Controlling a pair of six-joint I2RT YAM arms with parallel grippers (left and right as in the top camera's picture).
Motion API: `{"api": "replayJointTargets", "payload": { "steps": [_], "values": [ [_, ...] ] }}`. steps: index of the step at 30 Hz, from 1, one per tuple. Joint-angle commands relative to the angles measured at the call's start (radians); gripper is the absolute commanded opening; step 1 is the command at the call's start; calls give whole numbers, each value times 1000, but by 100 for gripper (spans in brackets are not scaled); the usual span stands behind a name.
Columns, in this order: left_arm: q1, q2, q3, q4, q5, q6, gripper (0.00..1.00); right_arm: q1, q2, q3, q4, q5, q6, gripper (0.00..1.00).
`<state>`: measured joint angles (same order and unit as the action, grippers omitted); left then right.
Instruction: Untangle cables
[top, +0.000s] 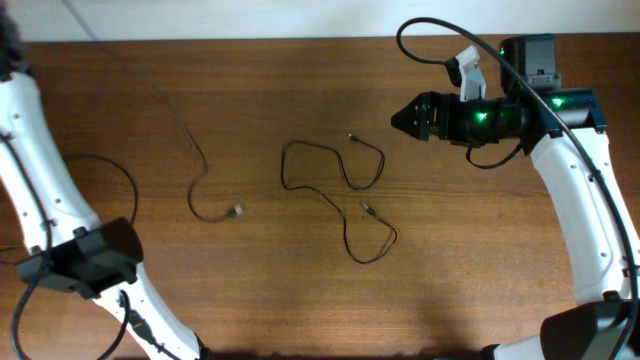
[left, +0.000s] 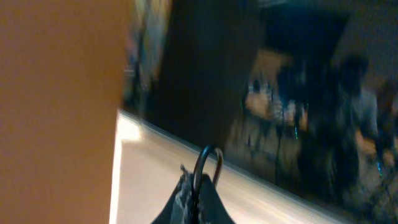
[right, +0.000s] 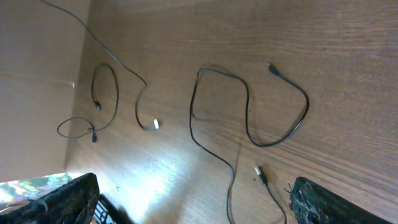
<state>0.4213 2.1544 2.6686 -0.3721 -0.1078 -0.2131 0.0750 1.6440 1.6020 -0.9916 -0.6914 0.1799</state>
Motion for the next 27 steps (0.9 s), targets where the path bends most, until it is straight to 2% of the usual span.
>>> {"api": "replayJointTargets", "payload": {
  "steps": [1,2,6,11,15,17,18,19,20,23,26,27],
  "values": [
    [40,-40,37,35,-74,-13,0,3,2,11,0,24,-15,99],
    [40,-39,35,-20,-87,28,0,3,2,11,0,24,-15,99],
    [37,11,-31,-249,-237,27,0,3,2,11,0,24,-15,99],
    [37,194,-84,-577,-237,27,0,3,2,11,-1,23,-15,99],
    [37,354,-84,-617,-208,28,0,3,2,11,-6,23,-15,100],
    [37,409,-84,-586,-116,28,13,3,2,11,-9,24,-15,100],
    [37,425,-84,-563,-52,28,41,3,2,11,-9,24,-15,100],
    [35,432,-84,-551,-10,27,64,3,2,11,-10,24,-15,100],
    [29,432,-84,-541,18,27,99,3,2,11,-11,24,-15,100],
    [2,412,-34,-573,15,87,99,3,2,11,-12,23,-15,100],
    [-42,365,64,-774,30,110,99,3,2,11,-16,23,-15,100],
    [-69,351,66,-845,87,111,100,3,2,11,-15,24,-15,100]
  ]
}}
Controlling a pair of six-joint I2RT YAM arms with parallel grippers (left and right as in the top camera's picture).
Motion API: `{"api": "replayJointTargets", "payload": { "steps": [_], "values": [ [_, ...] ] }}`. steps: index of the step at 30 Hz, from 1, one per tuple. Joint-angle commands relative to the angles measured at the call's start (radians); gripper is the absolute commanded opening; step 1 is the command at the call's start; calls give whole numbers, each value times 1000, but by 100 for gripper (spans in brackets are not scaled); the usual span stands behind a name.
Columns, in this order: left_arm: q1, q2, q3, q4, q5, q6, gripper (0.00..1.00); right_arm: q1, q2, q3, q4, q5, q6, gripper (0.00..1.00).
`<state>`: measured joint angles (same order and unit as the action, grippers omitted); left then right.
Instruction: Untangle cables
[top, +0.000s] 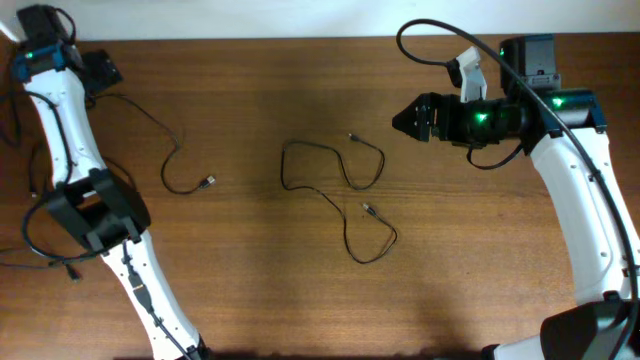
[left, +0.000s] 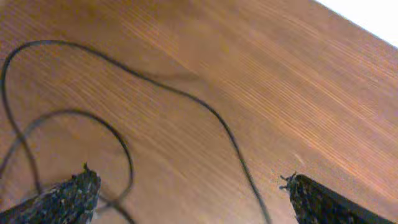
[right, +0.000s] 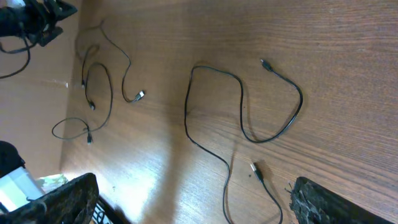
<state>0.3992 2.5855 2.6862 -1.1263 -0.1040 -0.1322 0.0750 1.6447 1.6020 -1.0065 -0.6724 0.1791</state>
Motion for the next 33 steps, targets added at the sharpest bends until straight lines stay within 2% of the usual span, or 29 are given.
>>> {"api": "replayJointTargets", "payload": {
  "steps": [1,4,7,8,9,10,11,14,16,17,18,19,21,25,30,33],
  "values": [
    [-73,-80,48,-151,115,56,99,3,1,11,0,5,-14,100],
    [-167,-74,-24,-320,91,80,100,3,1,11,-1,4,-14,100],
    [-212,-74,-103,-348,79,68,89,3,1,11,-1,4,-14,100],
    [-220,-74,-141,-325,73,59,83,3,1,11,-1,4,-14,100],
    [-222,-74,-177,-298,51,33,83,3,1,11,-1,5,-14,100],
    [-220,-74,-252,-235,-31,-43,80,3,1,11,-1,5,-14,100],
    [-216,-74,-307,-192,-86,-102,81,3,1,11,-1,5,-14,100],
    [-194,-74,-417,-97,-88,-170,80,3,1,11,-1,5,-14,100],
    [-189,-74,-483,-8,-88,-186,71,3,1,11,-1,5,-14,100],
    [-189,-74,-504,26,-88,-186,50,3,1,11,-1,5,-14,100],
    [-189,-74,-520,60,-88,-186,14,3,1,11,-1,5,-14,100],
    [-189,-75,-520,72,-88,-186,0,3,1,11,-1,5,-14,100],
    [-187,-85,-494,79,-88,-186,0,3,1,11,0,13,-14,100],
    [-142,-196,-318,80,-106,-186,0,3,1,11,-1,27,-14,100],
    [-26,-267,-118,155,-403,-194,0,3,1,11,-9,31,-14,100],
    [29,-255,-120,113,-505,-227,0,3,1,11,-12,31,-14,100]
  ]
}}
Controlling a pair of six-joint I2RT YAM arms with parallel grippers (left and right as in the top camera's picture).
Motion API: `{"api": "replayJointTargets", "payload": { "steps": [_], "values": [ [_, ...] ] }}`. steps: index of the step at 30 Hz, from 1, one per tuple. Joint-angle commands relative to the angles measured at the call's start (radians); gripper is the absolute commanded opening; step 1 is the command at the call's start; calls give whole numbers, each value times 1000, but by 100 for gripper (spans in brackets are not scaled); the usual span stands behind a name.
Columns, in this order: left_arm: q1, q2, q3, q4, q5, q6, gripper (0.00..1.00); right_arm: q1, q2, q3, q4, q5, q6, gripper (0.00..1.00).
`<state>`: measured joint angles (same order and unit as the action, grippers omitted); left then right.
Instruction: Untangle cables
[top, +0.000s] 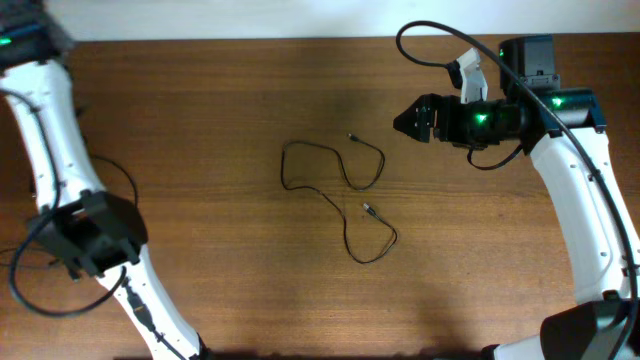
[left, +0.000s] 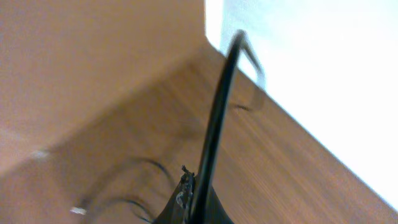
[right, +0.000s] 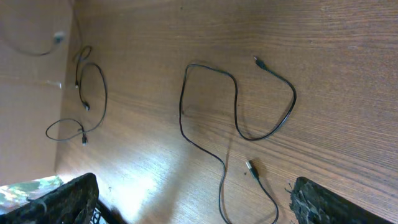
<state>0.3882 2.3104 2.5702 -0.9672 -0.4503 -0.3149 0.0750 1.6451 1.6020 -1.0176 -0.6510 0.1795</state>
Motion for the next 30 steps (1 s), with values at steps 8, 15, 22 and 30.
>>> {"api": "replayJointTargets", "payload": {
  "steps": [8,15,22,30],
  "values": [
    [70,173,-122,-61,-62,-203,0,3,1,11,-2,9,-14,100],
    [31,177,-120,-89,143,-204,5,3,1,11,-6,9,-14,100],
    [47,155,-53,-295,285,-39,99,3,1,11,-30,9,-27,100],
    [-76,-60,135,-521,698,263,99,-10,1,11,-42,51,-52,99]
  ]
}}
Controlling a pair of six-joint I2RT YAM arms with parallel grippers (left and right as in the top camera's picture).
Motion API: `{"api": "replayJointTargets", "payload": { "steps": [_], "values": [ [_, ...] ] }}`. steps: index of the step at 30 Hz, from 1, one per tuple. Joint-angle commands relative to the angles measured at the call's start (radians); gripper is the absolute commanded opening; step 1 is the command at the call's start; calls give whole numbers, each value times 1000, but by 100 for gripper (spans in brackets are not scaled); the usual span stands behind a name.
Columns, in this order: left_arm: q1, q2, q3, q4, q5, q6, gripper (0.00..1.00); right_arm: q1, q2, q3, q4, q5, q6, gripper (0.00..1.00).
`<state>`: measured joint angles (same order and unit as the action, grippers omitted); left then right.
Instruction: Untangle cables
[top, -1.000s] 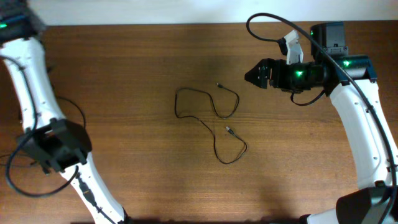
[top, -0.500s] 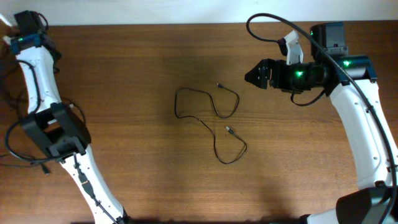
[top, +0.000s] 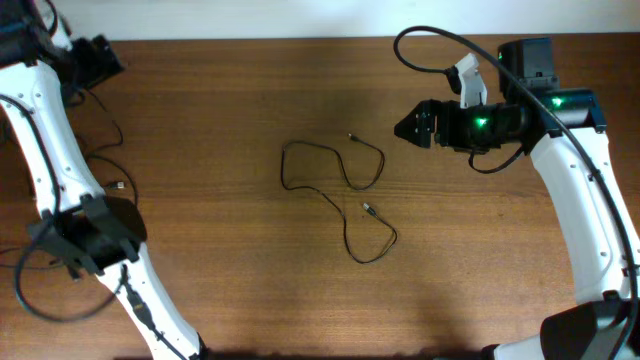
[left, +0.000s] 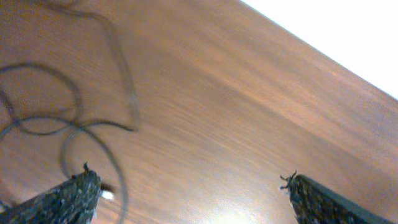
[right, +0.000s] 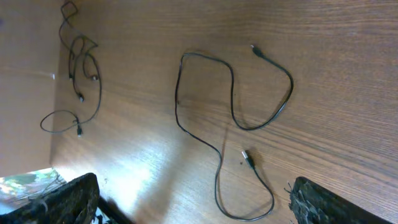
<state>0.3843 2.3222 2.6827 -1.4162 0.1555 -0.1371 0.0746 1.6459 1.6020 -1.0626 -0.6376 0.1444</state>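
Note:
A thin black cable (top: 345, 190) lies in loose curves at the middle of the wooden table (top: 230, 280); it also shows in the right wrist view (right: 231, 93). A second thin cable (top: 100, 140) lies bunched along the table's left edge, its light plug (top: 118, 186) pointing right; its loops (left: 68, 121) fill the left of the left wrist view. My left gripper (top: 100, 58) hovers at the far left corner, open (left: 188, 175), nothing between its fingers. My right gripper (top: 405, 127) hangs open (right: 193, 182) right of the middle cable, holding nothing.
The two cables lie well apart, bare wood between them. The left arm's white links (top: 60, 150) run down the left side, with the arm's own cable loops (top: 60, 290) at the lower left. The right arm (top: 580, 220) occupies the right side.
My left gripper was shut on the thin cable at the far left corner; now it is open, and that cable lies bunched along the table's left edge. The right arm and middle cable are unchanged.
First my left gripper was shut on the thin cable, whose plug lay near the middle cable. Then it was open, the plug farther left. Then it was shut on the cable again at the corner. Now the cable lies at the left edge, released.

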Motion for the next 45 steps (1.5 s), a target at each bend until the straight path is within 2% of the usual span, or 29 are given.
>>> {"api": "replayJointTargets", "payload": {
  "steps": [1,3,4,7,10,11,14,20,24,25,26,27,28,29,32,34,40,42,45],
  "values": [
    [-113,-71,22,-131,93,85,99,-20,0,11,3,41,-17,99],
    [-195,-68,9,-212,92,135,99,-49,0,11,-1,40,-16,99],
    [-274,-68,-6,-253,92,220,99,-77,0,11,-8,41,-16,99],
    [-440,-65,-52,-272,92,312,99,-116,0,11,-29,40,-16,99],
    [-616,-65,-188,-257,92,275,99,-127,0,11,-49,42,-17,99],
    [-663,-65,-238,-241,76,227,99,-127,0,11,-50,42,-17,99],
    [-769,-66,-370,-184,-58,-20,99,-127,0,11,-57,45,-18,99],
    [-814,-65,-598,-3,-52,-356,99,-127,0,11,-61,48,-18,99],
    [-812,-65,-710,1,-341,-693,100,-127,0,11,-65,48,-18,99],
    [-812,-65,-738,8,-387,-747,99,-127,0,11,-66,48,-18,99],
    [-812,-65,-770,25,-414,-780,96,-127,0,11,-69,48,-18,99],
    [-812,-65,-805,61,-414,-783,77,-127,0,11,-71,48,-18,99],
    [-812,-65,-847,100,-413,-783,63,-127,0,11,-71,48,-18,99],
    [-812,-64,-864,110,-410,-783,56,-127,0,11,-71,48,-18,99],
    [-814,-64,-892,131,-408,-783,55,-127,0,11,-71,48,-17,99],
    [-814,-63,-931,169,-357,-783,52,-127,0,11,-72,48,-17,99],
    [-816,-62,-953,184,-328,-783,54,-127,0,11,-72,48,-17,99],
    [-816,-62,-972,196,-331,-782,38,-127,0,11,-71,48,-17,99],
    [-816,-62,-996,206,-336,-783,31,-127,0,11,-71,48,-18,99]
  ]
}}
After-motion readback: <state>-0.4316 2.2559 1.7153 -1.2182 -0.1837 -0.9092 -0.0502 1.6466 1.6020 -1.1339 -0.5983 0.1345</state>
